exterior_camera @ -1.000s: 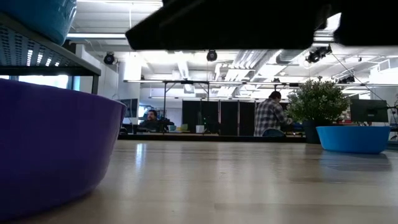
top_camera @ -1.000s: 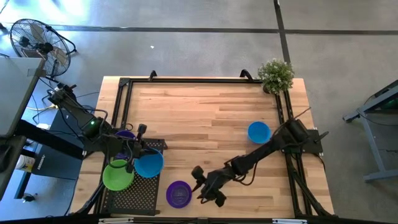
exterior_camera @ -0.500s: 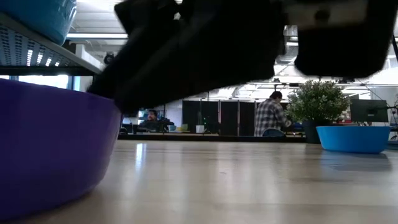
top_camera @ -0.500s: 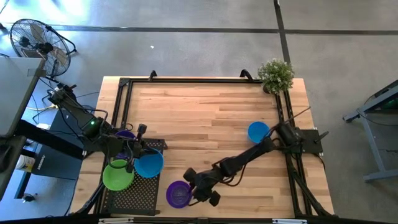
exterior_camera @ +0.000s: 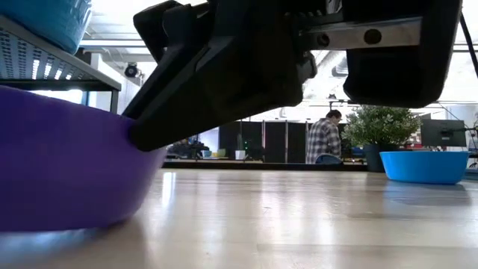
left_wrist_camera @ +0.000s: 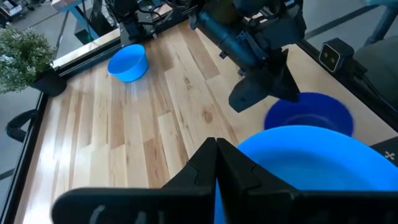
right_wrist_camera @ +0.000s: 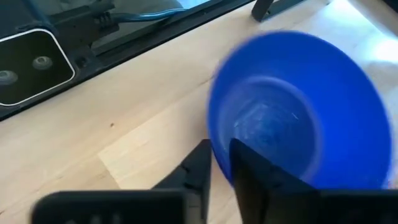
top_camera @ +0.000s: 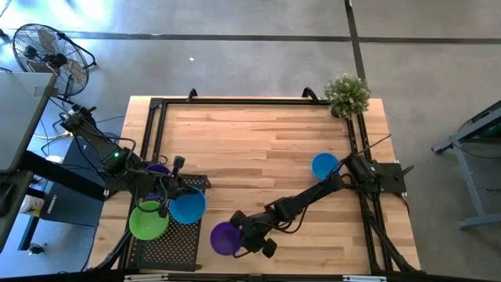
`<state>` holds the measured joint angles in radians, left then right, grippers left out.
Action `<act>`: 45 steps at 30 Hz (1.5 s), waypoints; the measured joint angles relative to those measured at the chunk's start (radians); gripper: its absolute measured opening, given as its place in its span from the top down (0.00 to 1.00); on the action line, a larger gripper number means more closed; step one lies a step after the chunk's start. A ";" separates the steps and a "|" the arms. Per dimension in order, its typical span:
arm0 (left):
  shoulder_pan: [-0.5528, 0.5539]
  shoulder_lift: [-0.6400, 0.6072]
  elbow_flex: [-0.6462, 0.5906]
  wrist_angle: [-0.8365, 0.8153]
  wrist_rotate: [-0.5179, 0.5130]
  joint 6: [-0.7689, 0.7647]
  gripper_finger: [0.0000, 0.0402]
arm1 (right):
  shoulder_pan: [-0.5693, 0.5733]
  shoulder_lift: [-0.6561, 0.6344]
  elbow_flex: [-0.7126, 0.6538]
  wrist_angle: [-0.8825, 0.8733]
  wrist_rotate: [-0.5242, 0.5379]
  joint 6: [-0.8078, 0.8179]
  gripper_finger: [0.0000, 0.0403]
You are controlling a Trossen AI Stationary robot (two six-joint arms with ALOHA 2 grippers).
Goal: Pick & Place Mini bowls
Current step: Stack the violet bowl on the other violet bowls on the shelf
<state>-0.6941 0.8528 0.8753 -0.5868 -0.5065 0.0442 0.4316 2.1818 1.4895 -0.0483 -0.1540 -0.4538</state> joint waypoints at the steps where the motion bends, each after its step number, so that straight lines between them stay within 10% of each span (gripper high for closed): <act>1: 0.000 0.000 0.000 -0.001 0.000 -0.001 1.00 | 0.000 0.000 0.000 0.000 0.002 0.000 0.91; 32: 0.015 0.059 0.002 -0.016 -0.039 0.012 1.00 | -0.085 -0.263 -0.001 -0.449 0.238 0.132 1.00; 45: 0.201 0.260 0.143 -0.009 0.121 0.096 0.99 | -0.077 -0.380 0.000 -0.543 0.260 0.187 1.00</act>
<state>-0.4936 1.1128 1.0187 -0.5958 -0.3853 0.1405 0.3549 1.8021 1.4895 -0.5908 0.1056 -0.2669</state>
